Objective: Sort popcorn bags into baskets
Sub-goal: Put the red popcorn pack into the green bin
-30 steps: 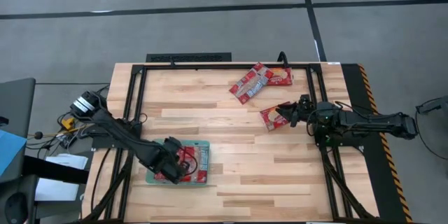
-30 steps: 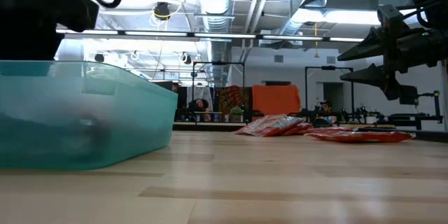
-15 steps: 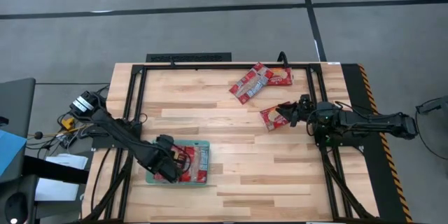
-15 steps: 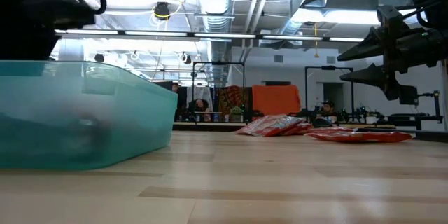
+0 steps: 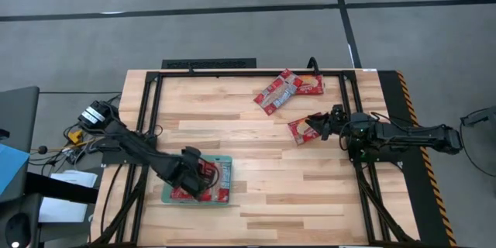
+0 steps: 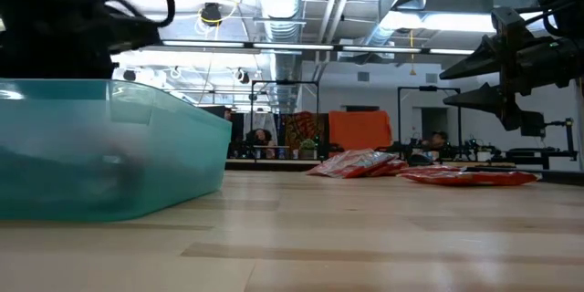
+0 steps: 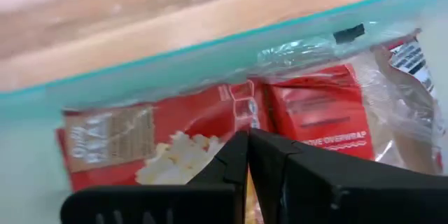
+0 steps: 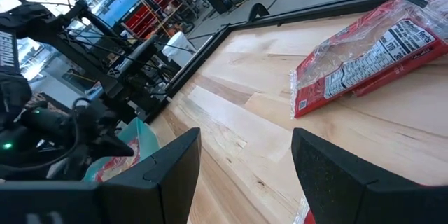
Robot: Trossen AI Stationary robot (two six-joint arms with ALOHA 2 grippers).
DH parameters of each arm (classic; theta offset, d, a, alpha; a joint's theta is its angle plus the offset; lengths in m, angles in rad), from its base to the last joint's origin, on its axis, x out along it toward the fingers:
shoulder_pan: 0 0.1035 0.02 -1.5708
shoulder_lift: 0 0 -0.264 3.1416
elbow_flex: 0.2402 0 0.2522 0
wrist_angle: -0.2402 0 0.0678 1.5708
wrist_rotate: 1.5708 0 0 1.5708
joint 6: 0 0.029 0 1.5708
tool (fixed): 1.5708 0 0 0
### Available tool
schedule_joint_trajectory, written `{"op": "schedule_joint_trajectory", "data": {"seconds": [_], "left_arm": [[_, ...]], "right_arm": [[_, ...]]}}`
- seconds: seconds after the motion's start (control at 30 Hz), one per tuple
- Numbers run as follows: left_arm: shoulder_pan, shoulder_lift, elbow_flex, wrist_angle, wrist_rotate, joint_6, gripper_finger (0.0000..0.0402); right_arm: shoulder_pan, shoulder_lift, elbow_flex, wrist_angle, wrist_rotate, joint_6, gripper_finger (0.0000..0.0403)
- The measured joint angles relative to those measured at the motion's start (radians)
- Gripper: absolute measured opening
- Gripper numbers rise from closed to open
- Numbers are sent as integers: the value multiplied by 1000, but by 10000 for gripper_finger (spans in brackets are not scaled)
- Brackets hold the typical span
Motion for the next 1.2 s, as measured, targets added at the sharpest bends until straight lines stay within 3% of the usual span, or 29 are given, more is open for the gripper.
{"op": "schedule_joint_trajectory", "data": {"seconds": [0.43, 0.83, 1.0, 1.07, 1.2], "left_arm": [[4, -2, -82, -21, 85, -86, 0], [14, -9, 8, -228, 116, -102, 0], [27, -15, 65, -220, 53, -71, 0], [49, -21, 106, -213, -16, -23, 6], [157, -36, 197, -151, -97, 289, 47]], "right_arm": [[0, 0, 0, 0, 0, 0, 249], [0, 0, 0, 0, 0, -1, 249], [0, 0, 0, 0, 0, -1, 249], [0, 0, 0, 0, 1, 0, 249], [0, 0, 0, 2, 22, -2, 249]]}}
